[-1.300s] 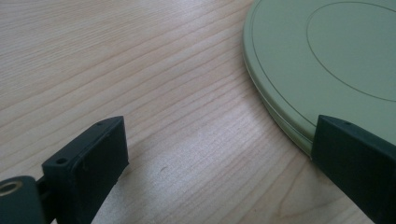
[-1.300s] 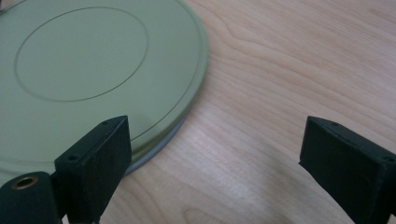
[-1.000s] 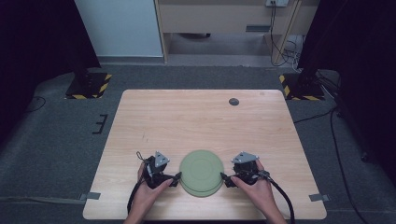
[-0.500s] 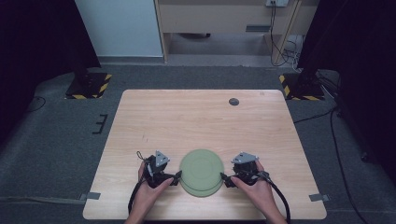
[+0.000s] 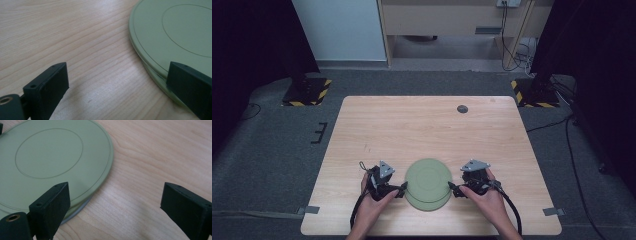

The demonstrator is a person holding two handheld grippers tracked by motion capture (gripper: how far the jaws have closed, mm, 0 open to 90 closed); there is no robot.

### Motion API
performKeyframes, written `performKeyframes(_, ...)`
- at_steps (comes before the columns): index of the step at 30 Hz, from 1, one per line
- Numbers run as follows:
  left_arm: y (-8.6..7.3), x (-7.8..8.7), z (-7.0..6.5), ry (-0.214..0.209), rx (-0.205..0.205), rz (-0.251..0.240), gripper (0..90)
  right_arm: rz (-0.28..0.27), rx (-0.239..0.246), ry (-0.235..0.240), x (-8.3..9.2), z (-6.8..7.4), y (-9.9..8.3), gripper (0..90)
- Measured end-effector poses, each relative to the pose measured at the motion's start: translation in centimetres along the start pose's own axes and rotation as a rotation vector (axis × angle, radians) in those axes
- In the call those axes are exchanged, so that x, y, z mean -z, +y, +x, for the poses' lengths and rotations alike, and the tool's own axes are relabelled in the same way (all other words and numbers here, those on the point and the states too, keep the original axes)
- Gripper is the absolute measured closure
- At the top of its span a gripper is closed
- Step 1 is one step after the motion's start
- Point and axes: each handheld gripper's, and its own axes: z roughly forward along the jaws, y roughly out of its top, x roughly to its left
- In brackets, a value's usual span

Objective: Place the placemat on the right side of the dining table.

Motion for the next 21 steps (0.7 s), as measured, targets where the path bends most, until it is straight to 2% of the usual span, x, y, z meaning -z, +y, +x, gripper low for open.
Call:
performKeyframes(2,-0.1,0.2,-0.2,-0.005,-0.005,0.004,3.8,0.031,0.022,0.027,0.1,-0.1,0.8,7.7)
performKeyframes(4,-0.1,0.3,-0.4,-0.004,-0.008,0.001,3.7,0.041,0.053,0.030,0.1,-0.1,1.7,9.8)
performKeyframes(5,-0.1,0.3,-0.4,-0.004,-0.008,0.001,3.8,0.041,0.053,0.030,0.1,-0.1,1.7,9.8)
performKeyframes(6,-0.1,0.1,-0.5,-0.002,-0.014,0.006,3.8,0.067,0.083,0.046,-0.2,-0.2,2.7,10.7)
performKeyframes(10,0.0,-0.1,-0.4,0.001,-0.013,0.008,2.3,0.115,0.106,0.071,-1.5,-0.3,4.1,12.3)
performKeyframes(13,0.2,-0.3,-0.4,0.006,-0.014,0.009,2.1,0.134,0.099,0.108,-2.5,-0.4,4.8,14.0)
performKeyframes(16,0.4,-0.4,-0.6,0.013,-0.020,0.003,2.2,0.156,0.105,0.123,-3.7,-0.3,5.5,14.5)
performKeyframes(21,0.2,-0.2,-0.6,-0.001,-0.018,0.003,3.8,0.184,0.117,0.143,-4.9,-0.2,6.1,14.5)
